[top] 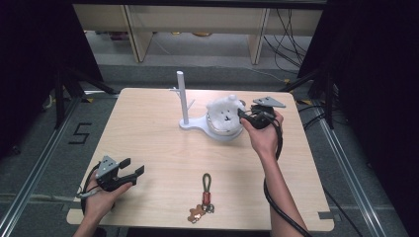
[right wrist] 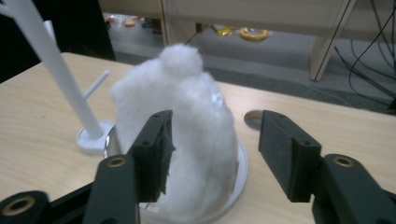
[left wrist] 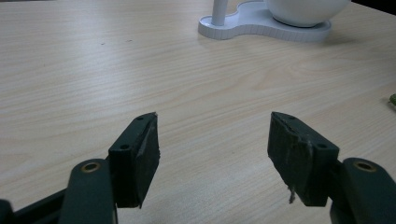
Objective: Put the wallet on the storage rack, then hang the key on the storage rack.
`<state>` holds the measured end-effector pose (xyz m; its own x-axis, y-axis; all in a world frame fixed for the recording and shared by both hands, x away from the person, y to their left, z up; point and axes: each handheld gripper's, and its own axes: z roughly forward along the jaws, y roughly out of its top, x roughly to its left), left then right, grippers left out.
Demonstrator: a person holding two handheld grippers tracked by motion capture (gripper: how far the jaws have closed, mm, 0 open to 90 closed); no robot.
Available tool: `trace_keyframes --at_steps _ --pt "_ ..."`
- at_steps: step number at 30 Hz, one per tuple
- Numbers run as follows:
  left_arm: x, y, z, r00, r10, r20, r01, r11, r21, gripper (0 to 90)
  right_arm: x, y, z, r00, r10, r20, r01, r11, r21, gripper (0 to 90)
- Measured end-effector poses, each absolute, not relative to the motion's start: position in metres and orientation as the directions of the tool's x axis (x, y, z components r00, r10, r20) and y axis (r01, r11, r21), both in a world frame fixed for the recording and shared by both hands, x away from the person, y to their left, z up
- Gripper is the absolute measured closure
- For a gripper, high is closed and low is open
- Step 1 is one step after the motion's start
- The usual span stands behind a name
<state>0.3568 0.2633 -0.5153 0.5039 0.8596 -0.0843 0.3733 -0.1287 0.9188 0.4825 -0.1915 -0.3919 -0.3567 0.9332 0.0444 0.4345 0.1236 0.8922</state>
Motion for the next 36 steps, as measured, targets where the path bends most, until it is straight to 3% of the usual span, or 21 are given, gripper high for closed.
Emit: trace_keyframes --at_steps 5,9,10,11,14,19,22,25,27,33,36 --pt "0.357 0.258 -0.512 0.526 0.847 -0.081 0.364 -0.137 0.921 31.9 0.463 -0.198 -0.396 -0.37 0.922 0.114 0.514 0.102 0.852 62.1" --pt "0.356 0.254 -0.511 0.547 0.834 -0.075 0.355 -0.15 0.923 32.0 0.451 -0.203 -0.401 -0.385 0.91 0.155 0.559 0.097 0.824 66.5" --pt "0.354 0.251 -0.512 0.53 0.84 -0.119 0.383 -0.113 0.917 32.1 0.448 -0.204 -0.403 -0.392 0.905 0.168 0.572 0.096 0.815 67.5" --pt "0.355 0.251 -0.511 0.55 0.831 -0.083 0.362 -0.147 0.921 32.2 0.446 -0.204 -0.405 -0.397 0.9 0.178 0.584 0.098 0.806 68.2" --pt "0.354 0.247 -0.509 0.559 0.823 -0.096 0.375 -0.148 0.915 32.6 0.441 -0.205 -0.411 -0.404 0.888 0.22 0.622 0.09 0.778 71.5" --pt "0.35 0.237 -0.503 0.562 0.812 -0.157 0.423 -0.119 0.898 33.7 0.433 -0.204 -0.416 -0.378 0.899 0.223 0.673 0.102 0.732 68.5" --pt "0.348 0.234 -0.5 0.576 0.801 -0.163 0.43 -0.128 0.894 33.9 0.431 -0.203 -0.418 -0.403 0.897 0.179 0.671 0.157 0.725 64.8" --pt "0.346 0.231 -0.498 0.572 0.803 -0.171 0.447 -0.13 0.885 34.0 0.424 -0.194 -0.418 -0.364 0.903 0.23 0.724 0.119 0.679 63.7" --pt "0.345 0.229 -0.496 0.577 0.798 -0.176 0.45 -0.131 0.884 34.3 0.425 -0.195 -0.422 -0.407 0.892 0.199 0.718 0.177 0.674 63.0" --pt "0.346 0.22 -0.495 0.593 0.786 -0.173 0.45 -0.146 0.881 34.4 0.415 -0.182 -0.428 -0.358 0.894 0.268 0.806 0.151 0.573 61.7" --pt "0.347 0.217 -0.495 0.595 0.786 -0.166 0.455 -0.16 0.876 34.4 0.412 -0.182 -0.432 -0.398 0.886 0.237 0.803 0.212 0.556 61.4"
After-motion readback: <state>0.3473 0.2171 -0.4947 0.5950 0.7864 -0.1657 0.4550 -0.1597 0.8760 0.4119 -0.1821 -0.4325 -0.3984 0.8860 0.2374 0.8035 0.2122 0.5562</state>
